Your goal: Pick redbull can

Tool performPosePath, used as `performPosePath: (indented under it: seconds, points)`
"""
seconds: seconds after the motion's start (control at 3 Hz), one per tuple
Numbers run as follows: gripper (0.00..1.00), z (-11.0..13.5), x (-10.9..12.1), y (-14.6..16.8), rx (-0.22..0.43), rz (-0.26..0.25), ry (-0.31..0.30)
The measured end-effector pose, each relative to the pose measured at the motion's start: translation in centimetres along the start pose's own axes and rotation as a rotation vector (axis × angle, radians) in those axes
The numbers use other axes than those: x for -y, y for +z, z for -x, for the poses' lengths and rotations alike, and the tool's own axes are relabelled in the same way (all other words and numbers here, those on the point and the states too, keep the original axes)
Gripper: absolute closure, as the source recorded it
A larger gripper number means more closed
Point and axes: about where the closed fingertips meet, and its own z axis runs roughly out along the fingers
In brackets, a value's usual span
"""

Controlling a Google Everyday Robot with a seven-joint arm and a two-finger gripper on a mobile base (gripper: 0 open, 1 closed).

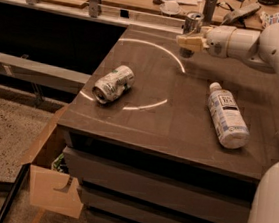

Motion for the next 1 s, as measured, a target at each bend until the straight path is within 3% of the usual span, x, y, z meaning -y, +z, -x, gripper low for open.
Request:
performPosePath:
  seconds: [0.33,0.67,1.0]
  points:
    - [1.00,3.03,-3.26,-2.77,0.051,0.117,0.005]
    - [1.00,2.91,-4.17,-2.74,0.046,0.152,0.006]
    - [1.00,2.91,-4.18,-2.73,0.046,0.152,0.006]
